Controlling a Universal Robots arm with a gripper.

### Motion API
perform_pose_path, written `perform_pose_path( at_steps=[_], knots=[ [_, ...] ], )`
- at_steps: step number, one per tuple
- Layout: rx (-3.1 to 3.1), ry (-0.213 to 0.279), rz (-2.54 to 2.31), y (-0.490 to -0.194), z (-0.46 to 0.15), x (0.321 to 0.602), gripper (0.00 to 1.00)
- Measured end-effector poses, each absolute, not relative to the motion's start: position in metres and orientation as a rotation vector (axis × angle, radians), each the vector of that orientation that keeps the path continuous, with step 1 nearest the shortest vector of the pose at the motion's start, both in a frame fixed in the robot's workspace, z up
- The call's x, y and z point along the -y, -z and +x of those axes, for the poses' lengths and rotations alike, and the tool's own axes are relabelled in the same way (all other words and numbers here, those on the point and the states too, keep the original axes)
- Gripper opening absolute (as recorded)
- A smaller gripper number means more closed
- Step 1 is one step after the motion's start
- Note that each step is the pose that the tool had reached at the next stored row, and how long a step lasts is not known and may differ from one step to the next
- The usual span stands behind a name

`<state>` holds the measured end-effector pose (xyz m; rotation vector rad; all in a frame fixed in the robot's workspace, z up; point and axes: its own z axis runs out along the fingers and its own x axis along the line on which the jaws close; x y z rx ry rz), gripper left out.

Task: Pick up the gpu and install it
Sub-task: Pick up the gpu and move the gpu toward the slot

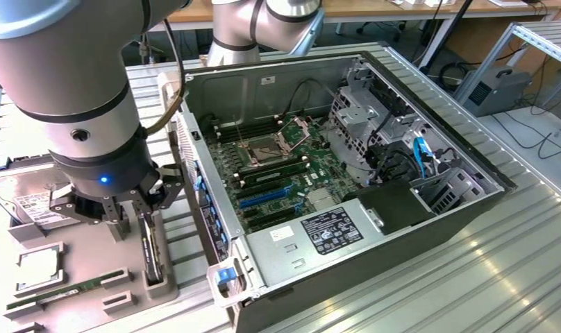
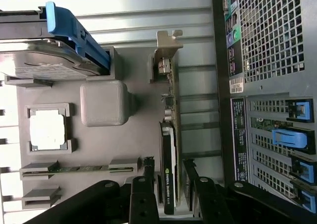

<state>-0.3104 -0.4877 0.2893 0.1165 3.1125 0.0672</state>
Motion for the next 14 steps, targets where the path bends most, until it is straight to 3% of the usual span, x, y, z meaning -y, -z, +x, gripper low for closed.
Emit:
perform_pose_path(
  at_steps=[14],
  knots=[
    [-3.113,-0.067,0.116,-0.271,-0.306,0.488,0.36]
  ],
)
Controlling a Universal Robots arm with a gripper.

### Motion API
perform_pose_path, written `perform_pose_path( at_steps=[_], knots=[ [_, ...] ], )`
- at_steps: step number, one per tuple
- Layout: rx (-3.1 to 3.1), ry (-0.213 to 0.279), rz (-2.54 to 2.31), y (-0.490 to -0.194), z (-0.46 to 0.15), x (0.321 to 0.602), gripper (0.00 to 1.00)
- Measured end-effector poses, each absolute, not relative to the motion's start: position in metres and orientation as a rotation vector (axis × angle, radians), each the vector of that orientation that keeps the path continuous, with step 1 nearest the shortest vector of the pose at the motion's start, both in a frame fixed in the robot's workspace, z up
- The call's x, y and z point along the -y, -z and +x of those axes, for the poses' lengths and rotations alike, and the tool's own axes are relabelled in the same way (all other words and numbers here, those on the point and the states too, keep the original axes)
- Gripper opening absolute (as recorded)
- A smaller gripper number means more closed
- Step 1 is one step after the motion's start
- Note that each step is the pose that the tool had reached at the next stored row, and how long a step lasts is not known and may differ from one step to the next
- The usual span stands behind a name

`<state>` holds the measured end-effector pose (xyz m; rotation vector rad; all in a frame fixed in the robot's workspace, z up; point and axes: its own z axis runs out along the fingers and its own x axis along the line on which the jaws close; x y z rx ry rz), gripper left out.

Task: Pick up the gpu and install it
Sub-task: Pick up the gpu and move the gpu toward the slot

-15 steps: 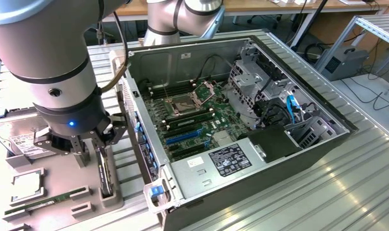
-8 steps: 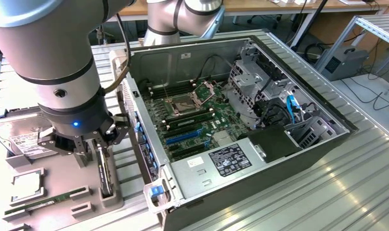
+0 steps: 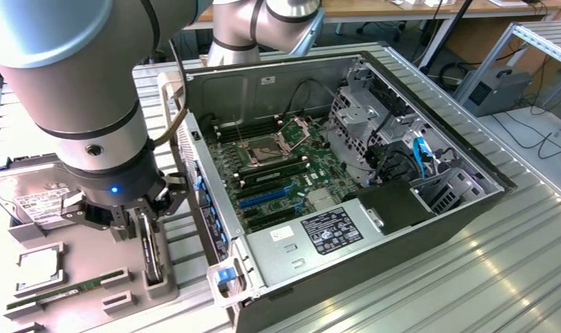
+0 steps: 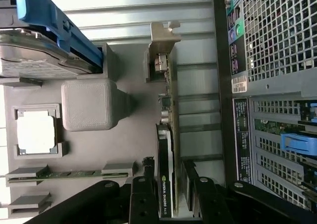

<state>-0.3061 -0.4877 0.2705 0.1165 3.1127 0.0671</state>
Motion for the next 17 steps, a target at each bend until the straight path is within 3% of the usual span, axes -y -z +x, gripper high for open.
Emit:
perform_pose_path(
  at_steps=[17],
  knots=[
    [-3.113,-0.067,0.117,-0.249,-0.306,0.488,0.36]
  ],
)
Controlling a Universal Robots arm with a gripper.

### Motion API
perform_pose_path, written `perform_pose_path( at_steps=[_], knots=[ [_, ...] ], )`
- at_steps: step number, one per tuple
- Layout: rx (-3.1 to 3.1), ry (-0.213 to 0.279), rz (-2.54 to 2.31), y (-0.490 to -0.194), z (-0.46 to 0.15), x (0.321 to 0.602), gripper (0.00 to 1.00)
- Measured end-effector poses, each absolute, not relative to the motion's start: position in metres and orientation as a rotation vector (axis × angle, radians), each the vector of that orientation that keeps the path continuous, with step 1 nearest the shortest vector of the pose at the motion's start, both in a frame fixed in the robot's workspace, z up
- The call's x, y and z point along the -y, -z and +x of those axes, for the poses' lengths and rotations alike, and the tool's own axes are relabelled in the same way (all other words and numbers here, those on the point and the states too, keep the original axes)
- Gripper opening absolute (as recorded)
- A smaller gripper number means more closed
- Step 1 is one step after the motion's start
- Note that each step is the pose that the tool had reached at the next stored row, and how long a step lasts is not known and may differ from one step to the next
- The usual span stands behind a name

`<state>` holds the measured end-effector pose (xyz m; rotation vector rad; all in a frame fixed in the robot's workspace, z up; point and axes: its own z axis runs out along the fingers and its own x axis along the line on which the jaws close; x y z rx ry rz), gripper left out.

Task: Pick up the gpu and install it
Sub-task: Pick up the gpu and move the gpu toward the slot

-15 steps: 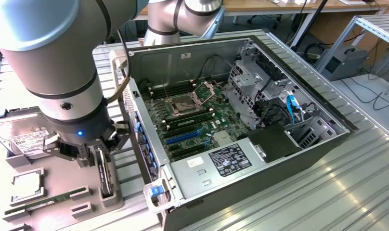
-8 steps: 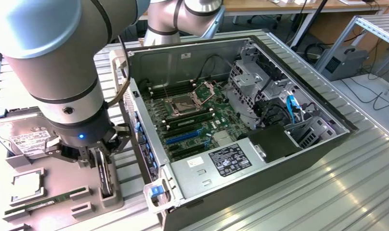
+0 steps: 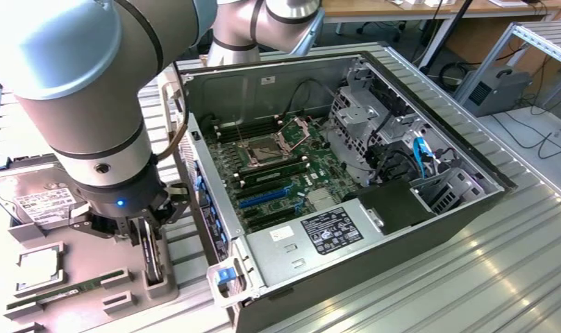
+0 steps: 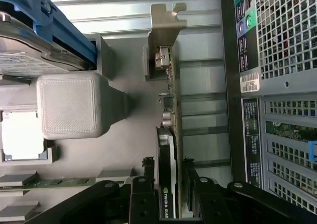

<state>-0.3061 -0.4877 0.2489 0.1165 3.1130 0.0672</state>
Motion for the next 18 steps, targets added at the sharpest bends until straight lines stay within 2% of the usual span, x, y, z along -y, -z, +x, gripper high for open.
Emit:
perform_pose_path(
  at_steps=[3,18],
  knots=[
    [-3.113,-0.067,0.116,-0.2413,-0.3061,0.4877,0.36],
    [-3.116,-0.068,0.06,-0.2396,-0.3061,0.4859,0.36]
  ],
)
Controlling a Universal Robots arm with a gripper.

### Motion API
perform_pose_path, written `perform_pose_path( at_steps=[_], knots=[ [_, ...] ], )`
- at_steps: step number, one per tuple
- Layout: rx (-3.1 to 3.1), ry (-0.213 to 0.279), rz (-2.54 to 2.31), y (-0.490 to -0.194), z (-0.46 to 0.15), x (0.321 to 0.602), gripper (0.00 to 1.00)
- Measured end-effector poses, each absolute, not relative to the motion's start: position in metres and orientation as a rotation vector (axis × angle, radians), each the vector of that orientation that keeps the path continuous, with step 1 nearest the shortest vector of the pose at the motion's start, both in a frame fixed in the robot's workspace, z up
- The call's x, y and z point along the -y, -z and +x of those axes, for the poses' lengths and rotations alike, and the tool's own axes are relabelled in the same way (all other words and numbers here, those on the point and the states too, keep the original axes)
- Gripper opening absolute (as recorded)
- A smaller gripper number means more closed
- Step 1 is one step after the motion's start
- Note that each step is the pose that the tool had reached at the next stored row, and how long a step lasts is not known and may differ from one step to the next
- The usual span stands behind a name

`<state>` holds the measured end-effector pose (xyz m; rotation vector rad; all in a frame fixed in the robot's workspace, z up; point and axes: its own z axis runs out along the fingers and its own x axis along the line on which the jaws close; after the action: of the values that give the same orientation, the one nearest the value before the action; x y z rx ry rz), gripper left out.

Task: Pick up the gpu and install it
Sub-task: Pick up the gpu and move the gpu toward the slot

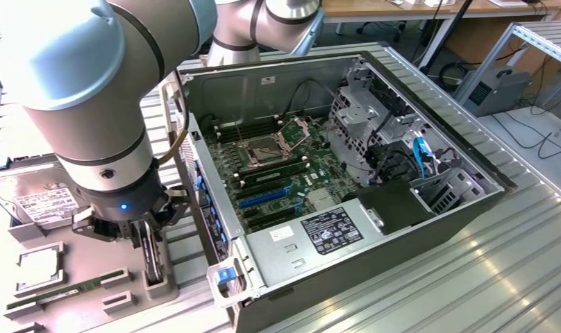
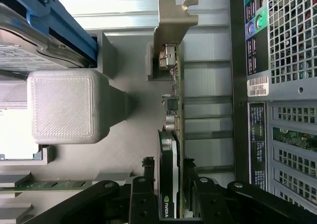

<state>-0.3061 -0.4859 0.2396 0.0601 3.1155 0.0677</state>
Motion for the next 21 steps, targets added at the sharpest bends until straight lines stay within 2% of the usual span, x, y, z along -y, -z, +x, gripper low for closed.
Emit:
perform_pose_path(
  at_steps=[14,15,21],
  knots=[
    [-3.116,-0.068,0.056,-0.2382,-0.3054,0.4844,0.36],
    [-3.116,-0.068,0.056,-0.2383,-0.3054,0.4844,0.27],
    [-3.116,-0.068,0.056,-0.2382,-0.3054,0.4844,0.27]
  ],
)
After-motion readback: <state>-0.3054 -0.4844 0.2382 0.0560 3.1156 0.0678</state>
